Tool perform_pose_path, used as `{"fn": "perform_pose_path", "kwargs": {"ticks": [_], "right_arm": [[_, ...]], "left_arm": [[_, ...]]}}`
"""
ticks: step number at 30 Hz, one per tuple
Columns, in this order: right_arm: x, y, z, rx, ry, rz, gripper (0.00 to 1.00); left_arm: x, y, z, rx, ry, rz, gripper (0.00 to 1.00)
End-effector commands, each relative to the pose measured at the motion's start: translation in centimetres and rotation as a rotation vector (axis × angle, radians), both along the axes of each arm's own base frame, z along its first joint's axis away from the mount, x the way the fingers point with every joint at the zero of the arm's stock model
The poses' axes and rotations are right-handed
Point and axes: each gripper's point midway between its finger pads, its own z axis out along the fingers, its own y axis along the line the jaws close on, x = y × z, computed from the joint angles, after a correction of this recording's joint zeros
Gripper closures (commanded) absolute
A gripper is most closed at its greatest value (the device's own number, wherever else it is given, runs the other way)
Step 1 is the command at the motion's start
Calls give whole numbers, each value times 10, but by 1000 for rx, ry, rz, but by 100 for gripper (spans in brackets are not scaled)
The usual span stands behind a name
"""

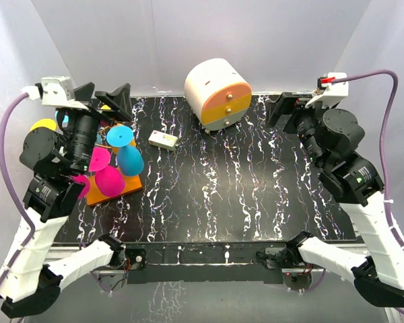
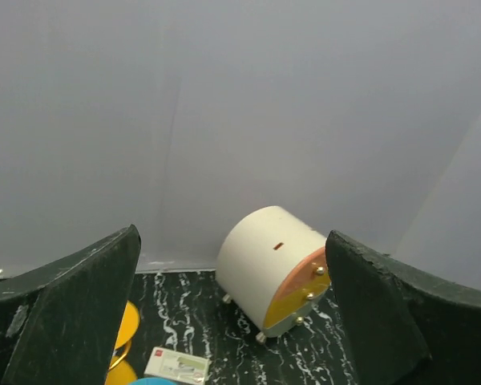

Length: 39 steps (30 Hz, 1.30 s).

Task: Take the wine glass off the wine glass rack

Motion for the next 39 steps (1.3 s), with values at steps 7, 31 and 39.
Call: {"fn": "perform_pose_path", "kwargs": {"ticks": [7,31,39], "right_arm": [[14,-8,-32,113,53,-25,2],[32,168,-62,882,351,751,2],[11,266,-58,1033,505,985,7]], "left_arm": [[-27,68,-17,-103,176,128,1],[-102,76,-52,-188,341,98,1],[-105,77,-67,-195,396,112,1]]}}
